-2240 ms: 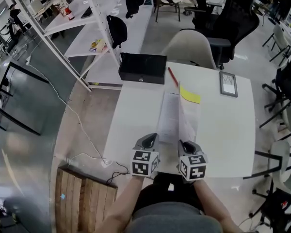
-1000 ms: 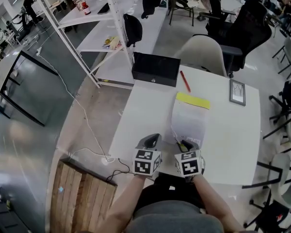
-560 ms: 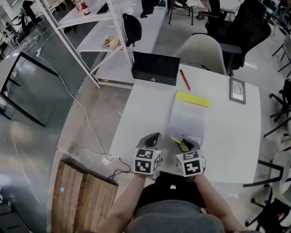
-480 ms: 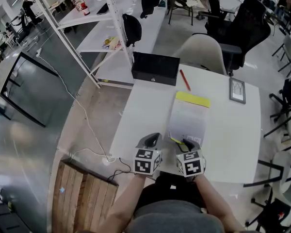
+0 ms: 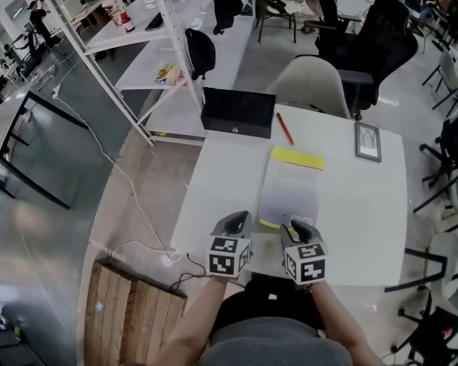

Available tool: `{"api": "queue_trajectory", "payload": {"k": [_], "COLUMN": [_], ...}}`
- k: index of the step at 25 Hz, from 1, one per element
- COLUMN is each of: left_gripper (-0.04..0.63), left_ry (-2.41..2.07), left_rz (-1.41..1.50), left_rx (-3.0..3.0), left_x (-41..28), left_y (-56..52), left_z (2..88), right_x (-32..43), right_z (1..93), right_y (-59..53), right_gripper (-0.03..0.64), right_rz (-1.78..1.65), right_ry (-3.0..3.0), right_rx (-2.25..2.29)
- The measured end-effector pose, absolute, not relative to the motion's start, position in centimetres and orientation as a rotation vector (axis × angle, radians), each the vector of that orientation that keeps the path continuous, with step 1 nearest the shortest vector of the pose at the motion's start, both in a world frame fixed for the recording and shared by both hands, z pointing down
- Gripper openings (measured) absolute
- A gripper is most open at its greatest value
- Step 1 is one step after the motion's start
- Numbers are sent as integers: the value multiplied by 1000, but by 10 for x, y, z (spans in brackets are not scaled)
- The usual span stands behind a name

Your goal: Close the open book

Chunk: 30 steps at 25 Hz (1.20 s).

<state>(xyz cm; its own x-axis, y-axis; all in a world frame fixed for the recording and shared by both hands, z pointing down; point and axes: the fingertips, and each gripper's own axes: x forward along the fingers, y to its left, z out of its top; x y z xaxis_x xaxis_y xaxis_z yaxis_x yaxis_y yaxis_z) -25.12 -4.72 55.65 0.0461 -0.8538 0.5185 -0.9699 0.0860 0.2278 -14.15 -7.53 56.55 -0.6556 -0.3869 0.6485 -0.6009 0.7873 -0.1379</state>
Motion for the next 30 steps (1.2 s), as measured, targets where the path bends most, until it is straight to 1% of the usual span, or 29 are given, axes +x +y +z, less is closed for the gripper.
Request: {"api": "queue_trajectory", "payload": {"k": [11, 18, 22, 30], "left_gripper": [8, 7, 8, 8], "left_ry": [-1822, -1824, -1831, -1845], "left_rz": [281, 262, 255, 247], "left_rx": [1879, 1906, 1927, 1969], "left_x": [-243, -244, -245, -246], "left_y": [-65, -74, -79, -90], "left_z": [535, 524, 515, 501], "right_x": [-117, -97, -86, -58], "right_z": [521, 489, 477, 461], "right_y": [-98, -110, -114, -124], "right_gripper": [48, 33, 7, 5], "right_rz": [490, 406, 431, 452], "right_ry": [-2460, -2527, -2569, -2596], "right_rx": [947, 1082, 1131, 1256]}}
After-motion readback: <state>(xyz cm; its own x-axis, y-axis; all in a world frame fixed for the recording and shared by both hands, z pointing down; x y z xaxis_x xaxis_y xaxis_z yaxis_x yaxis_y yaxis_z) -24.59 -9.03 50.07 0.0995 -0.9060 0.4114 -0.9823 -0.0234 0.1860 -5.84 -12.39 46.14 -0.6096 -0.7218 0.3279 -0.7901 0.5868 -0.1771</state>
